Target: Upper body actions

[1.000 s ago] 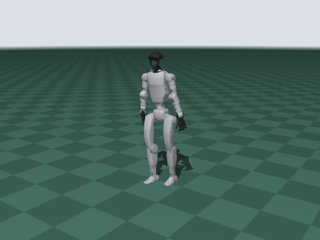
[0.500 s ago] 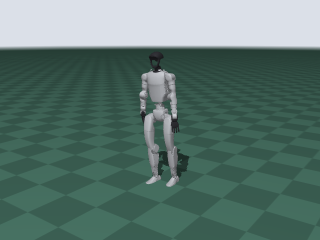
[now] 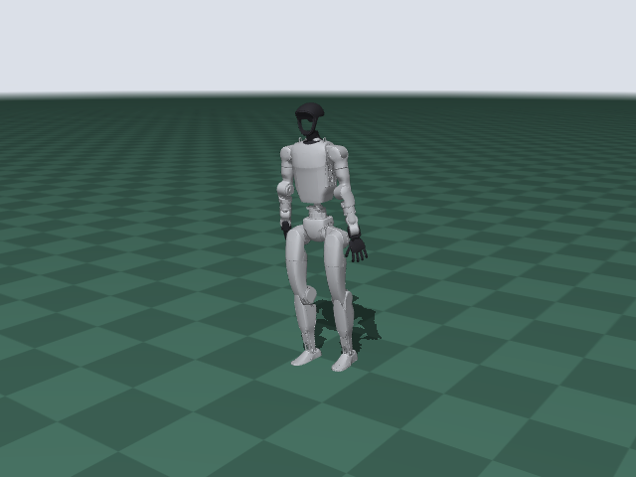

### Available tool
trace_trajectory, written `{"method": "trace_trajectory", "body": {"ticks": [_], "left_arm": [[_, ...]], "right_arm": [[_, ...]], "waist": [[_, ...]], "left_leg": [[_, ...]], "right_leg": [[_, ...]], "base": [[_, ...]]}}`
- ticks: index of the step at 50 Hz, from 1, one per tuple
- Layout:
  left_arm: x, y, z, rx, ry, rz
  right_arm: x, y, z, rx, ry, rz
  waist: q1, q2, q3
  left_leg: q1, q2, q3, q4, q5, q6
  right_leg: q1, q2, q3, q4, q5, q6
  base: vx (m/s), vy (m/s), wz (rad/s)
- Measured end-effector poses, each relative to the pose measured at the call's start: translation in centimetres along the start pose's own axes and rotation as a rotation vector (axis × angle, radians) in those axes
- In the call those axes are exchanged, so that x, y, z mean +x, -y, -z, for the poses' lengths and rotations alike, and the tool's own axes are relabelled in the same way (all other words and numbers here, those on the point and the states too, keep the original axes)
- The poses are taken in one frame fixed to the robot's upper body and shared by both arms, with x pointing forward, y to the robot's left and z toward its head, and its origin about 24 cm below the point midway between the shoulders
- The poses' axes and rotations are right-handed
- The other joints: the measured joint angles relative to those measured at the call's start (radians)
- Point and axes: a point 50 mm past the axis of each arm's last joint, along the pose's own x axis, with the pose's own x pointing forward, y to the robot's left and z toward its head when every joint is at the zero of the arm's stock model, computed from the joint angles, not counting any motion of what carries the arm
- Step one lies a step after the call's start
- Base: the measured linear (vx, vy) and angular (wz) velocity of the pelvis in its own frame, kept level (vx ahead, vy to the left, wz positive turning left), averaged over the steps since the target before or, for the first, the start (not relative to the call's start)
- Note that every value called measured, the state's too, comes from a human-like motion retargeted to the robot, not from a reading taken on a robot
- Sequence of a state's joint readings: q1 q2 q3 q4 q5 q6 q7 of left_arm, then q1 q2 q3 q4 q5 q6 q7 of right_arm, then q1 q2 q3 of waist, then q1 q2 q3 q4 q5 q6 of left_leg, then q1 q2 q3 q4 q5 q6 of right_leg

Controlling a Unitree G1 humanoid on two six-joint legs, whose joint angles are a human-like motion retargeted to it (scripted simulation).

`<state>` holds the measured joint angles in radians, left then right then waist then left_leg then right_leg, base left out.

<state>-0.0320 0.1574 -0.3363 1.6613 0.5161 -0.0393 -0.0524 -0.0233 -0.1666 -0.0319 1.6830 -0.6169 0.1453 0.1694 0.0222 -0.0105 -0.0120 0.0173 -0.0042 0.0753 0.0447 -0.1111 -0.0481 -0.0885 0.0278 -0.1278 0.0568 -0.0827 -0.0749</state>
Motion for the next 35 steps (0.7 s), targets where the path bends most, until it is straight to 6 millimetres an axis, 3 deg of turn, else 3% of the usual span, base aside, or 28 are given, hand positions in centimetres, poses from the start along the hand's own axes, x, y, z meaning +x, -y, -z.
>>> {"method": "trace_trajectory", "body": {"ticks": [22, 35], "left_arm": [[0.0, -0.4, -2.5, 0.075, 0.078, 0.003], [0.0, -0.8, -1.0, 0.075, 0.026, 0.001]], "right_arm": [[-0.4, 0.9, -1.4, -0.031, 0.044, 0.018], [-0.6, 2.2, -1.5, -0.096, 0.043, 0.059]], "waist": [[0.014, -0.007, 0.020], [0.007, -0.023, 0.032]], "left_leg": [[-0.002, -0.005, -0.009, 0.000, 0.003, 0.006], [0.001, -0.003, 0.005, -0.003, 0.000, 0.012]], "right_leg": [[0.001, -0.009, -0.015, 0.004, -0.003, 0.004], [-0.007, -0.009, -0.005, 0.006, 0.005, 0.011]], "base": [[-0.01, 0.00, 0.00], [0.00, 0.00, 0.00]]}}
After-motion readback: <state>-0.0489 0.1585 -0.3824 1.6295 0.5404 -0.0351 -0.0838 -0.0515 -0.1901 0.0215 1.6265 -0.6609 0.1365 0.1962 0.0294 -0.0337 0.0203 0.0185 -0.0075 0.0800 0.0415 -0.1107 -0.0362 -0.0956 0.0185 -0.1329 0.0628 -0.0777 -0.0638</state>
